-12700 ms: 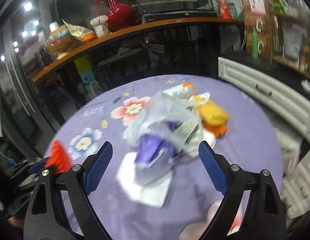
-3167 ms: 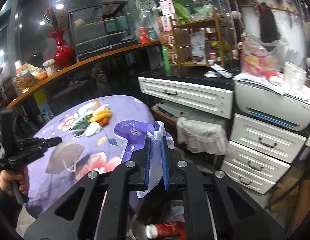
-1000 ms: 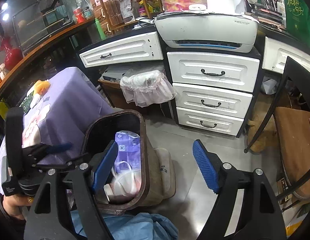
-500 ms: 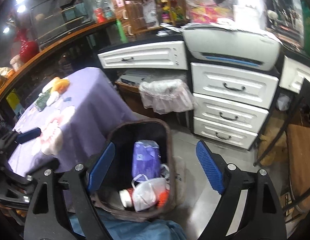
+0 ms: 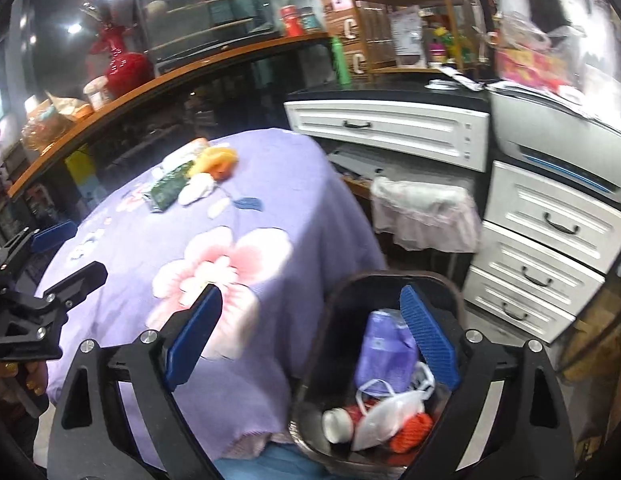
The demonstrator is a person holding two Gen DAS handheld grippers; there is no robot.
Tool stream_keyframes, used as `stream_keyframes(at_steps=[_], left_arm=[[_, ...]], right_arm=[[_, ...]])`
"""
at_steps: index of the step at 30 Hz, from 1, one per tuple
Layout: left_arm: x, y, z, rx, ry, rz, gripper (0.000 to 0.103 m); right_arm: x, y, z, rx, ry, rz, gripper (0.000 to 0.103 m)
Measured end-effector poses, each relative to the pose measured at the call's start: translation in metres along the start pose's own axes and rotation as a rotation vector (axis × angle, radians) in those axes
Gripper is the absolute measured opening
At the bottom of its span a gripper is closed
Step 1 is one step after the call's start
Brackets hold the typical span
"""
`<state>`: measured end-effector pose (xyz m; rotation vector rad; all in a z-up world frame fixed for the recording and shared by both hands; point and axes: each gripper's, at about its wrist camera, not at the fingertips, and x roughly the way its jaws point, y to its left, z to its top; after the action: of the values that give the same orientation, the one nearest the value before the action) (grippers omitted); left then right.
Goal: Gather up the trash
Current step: 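Move the left tool to the table and grasp the green milk carton, then grasp the yellow foam net with the right tool while the left tool holds the carton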
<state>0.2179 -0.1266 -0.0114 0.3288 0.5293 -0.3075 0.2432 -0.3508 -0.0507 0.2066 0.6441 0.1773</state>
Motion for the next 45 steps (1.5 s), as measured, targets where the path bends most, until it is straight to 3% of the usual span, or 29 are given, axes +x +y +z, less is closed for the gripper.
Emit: stream_keyframes(at_steps=[13, 18, 26, 31, 37, 45], left_arm=[[0.044, 0.107, -0.005, -0.071, 0.102, 0.169, 0.097], [0.077, 0.143, 0.008, -0.158, 0.148, 0.145, 0.097], [0.153, 0.160, 0.034, -0.167, 0.230, 0.120, 0.095], [0.194, 0.171, 0.040, -0.214, 0.289, 0.104, 0.083], [0.211, 0.168, 0.040, -0.187, 0.309, 0.092, 0.052], [0.181, 0.167, 0.031, -0.190, 0.243, 0.104, 0.050]], right_arm=[[0.042, 0.059, 0.045, -0.091, 0.039, 0.101, 0.090], [0.060, 0.075, 0.064, -0.140, 0.036, 0.113, 0.090], [0.093, 0.090, 0.086, -0.183, 0.059, 0.124, 0.090], [0.108, 0.096, 0.089, -0.226, 0.073, 0.113, 0.090], [0.126, 0.096, 0.091, -0.221, 0.097, 0.116, 0.090], [0.147, 0.111, 0.109, -0.208, 0.098, 0.155, 0.089]])
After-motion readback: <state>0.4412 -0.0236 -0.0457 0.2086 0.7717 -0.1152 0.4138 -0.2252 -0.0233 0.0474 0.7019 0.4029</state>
